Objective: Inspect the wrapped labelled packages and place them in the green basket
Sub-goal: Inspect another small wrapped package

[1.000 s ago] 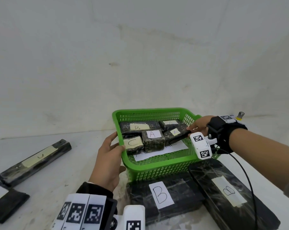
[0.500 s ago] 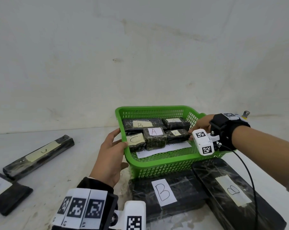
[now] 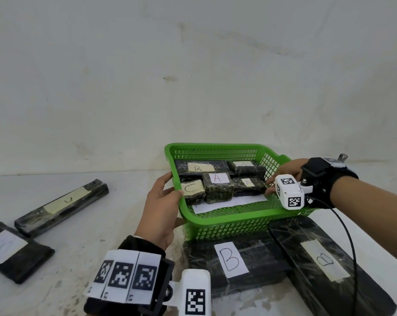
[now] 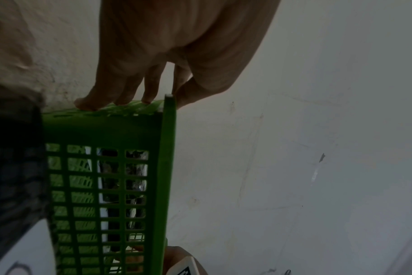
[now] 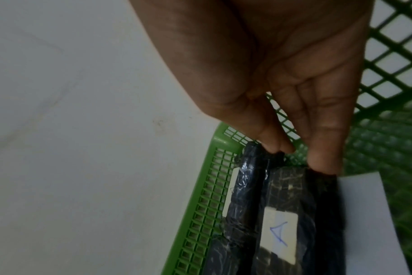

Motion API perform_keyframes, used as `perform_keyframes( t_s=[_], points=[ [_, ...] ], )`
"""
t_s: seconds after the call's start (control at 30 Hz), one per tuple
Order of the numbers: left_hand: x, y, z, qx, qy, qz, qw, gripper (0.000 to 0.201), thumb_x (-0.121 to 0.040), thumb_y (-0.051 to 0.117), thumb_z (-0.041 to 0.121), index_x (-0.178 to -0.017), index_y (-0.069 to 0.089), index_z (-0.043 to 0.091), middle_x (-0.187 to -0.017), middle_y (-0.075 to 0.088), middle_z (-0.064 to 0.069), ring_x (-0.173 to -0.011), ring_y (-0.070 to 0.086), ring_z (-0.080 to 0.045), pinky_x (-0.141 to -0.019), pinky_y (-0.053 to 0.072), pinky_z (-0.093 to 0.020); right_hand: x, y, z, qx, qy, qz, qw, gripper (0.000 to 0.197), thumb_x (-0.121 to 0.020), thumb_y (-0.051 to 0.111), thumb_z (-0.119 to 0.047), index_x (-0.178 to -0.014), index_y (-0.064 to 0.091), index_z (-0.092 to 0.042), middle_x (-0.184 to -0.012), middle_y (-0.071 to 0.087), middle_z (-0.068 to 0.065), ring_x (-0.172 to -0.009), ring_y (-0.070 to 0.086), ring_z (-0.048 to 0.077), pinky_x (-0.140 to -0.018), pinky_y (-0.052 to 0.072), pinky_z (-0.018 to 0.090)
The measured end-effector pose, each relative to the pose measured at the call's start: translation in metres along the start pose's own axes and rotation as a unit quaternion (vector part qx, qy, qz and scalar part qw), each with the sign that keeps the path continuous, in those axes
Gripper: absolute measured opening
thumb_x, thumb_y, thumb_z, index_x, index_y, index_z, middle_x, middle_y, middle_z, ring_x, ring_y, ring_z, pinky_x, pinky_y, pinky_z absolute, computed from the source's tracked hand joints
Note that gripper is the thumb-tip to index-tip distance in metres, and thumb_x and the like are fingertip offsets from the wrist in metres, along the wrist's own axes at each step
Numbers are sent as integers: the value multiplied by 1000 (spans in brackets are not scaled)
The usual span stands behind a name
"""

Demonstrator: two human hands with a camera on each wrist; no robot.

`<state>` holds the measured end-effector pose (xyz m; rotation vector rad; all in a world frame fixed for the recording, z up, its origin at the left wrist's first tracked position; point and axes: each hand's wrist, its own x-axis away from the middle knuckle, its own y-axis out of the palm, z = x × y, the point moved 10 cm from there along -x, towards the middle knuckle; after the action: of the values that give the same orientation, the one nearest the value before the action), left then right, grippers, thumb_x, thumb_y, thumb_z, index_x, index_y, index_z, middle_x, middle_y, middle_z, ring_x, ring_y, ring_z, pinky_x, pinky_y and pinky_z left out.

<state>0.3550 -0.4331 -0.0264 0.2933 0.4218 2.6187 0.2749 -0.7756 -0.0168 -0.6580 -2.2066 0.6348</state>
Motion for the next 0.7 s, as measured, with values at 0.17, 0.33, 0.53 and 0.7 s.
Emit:
perform_keyframes(
  t_s=[0.17, 0.33, 0.53, 0.7],
  points=[
    [2, -2, -1, -12, -7, 10, 1000, 47, -98, 39, -5, -130, 51, 28, -102, 67, -10, -79, 61, -25, -69, 55, -41, 50, -2, -22, -75, -16, 36, 996, 12, -100, 51, -3, -97, 60, 5, -53, 68, 9, -35, 60, 16, -35, 48, 23],
    [5, -10, -3, -19, -33, 22, 999, 44, -97, 46, -4, -130, 51, 25, -115, 66, -15, -102, 60, -31, -84, 50, -49, 86, 9, -44, -163, -47, 25, 985, 19, -101, 50, -5, -84, 56, -1, -68, 64, 8, -35, 57, 12, -34, 44, 20],
    [41, -29, 8, -118, -24, 21, 993, 30, -96, 61, 14, -126, 57, 14, -119, 64, -14, -103, 63, -26, -82, 49, -39, 127, 54, -48, -110, -75, 17, 991, 27, -99, 57, -17, -73, 58, -7, -52, 50, -2, -35, 35, 6, -31, 28, 15],
    [103, -79, 42, -202, 38, 52, 977, 8, -96, 60, 13, -101, 65, 13, -97, 69, -10, -82, 65, -23, -69, 46, -30, 177, 116, -53, -89, -119, -3, 989, 28, -97, 62, -22, -72, 61, -9, -47, 49, -5, -33, 34, 5, -32, 26, 15]
  ],
)
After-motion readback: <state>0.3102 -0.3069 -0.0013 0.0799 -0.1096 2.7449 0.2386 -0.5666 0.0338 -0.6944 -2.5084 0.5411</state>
